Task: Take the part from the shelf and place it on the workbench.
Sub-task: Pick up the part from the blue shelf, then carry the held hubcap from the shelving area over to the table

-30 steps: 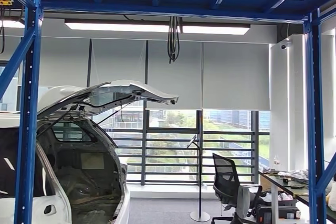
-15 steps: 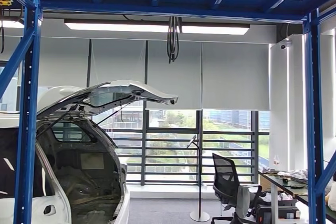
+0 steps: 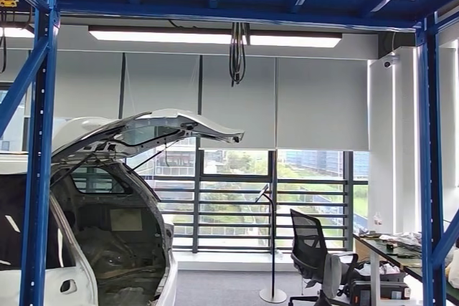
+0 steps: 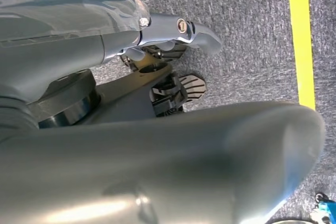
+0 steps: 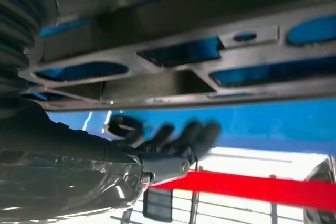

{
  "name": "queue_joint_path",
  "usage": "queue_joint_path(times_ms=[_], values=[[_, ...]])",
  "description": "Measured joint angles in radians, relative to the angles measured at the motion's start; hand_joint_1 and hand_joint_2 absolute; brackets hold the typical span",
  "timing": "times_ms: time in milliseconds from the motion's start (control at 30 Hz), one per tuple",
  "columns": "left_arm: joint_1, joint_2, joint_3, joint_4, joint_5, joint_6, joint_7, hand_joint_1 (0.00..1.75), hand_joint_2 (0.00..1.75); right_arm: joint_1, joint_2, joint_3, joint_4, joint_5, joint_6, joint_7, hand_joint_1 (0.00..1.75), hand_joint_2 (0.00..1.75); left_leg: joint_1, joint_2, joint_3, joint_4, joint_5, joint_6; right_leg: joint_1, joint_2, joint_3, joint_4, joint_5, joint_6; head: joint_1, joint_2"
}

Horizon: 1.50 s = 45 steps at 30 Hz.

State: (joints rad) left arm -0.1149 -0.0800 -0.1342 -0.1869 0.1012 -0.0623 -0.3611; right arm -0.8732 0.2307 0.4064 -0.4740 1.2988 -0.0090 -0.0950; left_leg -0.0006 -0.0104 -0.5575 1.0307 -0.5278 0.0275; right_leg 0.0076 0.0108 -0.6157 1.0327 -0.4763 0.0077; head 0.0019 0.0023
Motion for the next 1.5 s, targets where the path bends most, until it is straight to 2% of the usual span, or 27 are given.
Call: queue_joint_path(times_ms=[333,667,800,1067,1333,1400,1500], values=[[0.006,0.000,0.011,0.000,0.004,0.013,-0.016,0.00,0.00,-0.020,-0.016,0.009,0.039,-0.035,0.016,-0.021,1.75,1.75,0.000,0.000,0.000,0.000,0.000,0.000,0.000,0.000,0.000,0.000,0.000,0.000,0.000,0.000],[0.002,0.000,0.020,0.000,-0.011,0.040,-0.034,0.00,0.00,-0.013,-0.042,0.018,0.033,-0.064,-0.023,-0.021,1.75,1.75,0.000,0.000,0.001,0.000,0.000,0.000,0.000,0.000,0.000,0.000,0.000,0.000,0.000,0.000],[0.004,0.000,0.023,0.000,-0.021,0.041,-0.038,0.00,1.75,-0.008,-0.055,0.021,0.021,-0.086,-0.033,-0.020,1.75,1.75,0.000,0.000,0.001,0.000,0.000,0.000,0.000,0.000,0.000,0.000,0.000,0.000,0.000,0.000],[0.015,0.008,0.037,0.000,-0.026,0.058,-0.024,0.00,1.75,0.012,-0.084,0.028,-0.062,-0.155,-0.044,-0.035,1.75,1.75,0.000,0.000,0.000,0.000,0.000,0.000,0.000,0.000,0.000,0.000,0.000,0.000,0.000,0.000],[0.019,0.026,0.066,0.000,-0.030,0.090,-0.004,0.00,1.75,0.043,-0.100,0.071,-0.234,-0.250,-0.019,-0.045,1.75,1.75,0.000,0.000,0.000,0.000,0.000,0.000,0.000,0.001,-0.001,0.000,0.000,0.000,0.000,0.000],[0.020,0.029,0.075,0.000,-0.031,0.094,-0.004,0.00,1.75,0.055,-0.103,0.083,-0.288,-0.311,0.005,-0.062,1.75,1.75,0.000,0.000,0.000,0.000,0.000,0.000,0.000,0.001,-0.001,0.000,0.000,0.000,0.000,0.000],[0.021,0.035,0.091,0.000,-0.035,0.093,-0.019,0.00,1.75,0.076,-0.106,0.091,-0.384,-0.500,0.086,-0.111,1.75,1.75,0.000,0.000,0.000,0.000,0.000,0.000,0.000,0.001,-0.001,0.000,0.000,0.000,0.000,0.000]])
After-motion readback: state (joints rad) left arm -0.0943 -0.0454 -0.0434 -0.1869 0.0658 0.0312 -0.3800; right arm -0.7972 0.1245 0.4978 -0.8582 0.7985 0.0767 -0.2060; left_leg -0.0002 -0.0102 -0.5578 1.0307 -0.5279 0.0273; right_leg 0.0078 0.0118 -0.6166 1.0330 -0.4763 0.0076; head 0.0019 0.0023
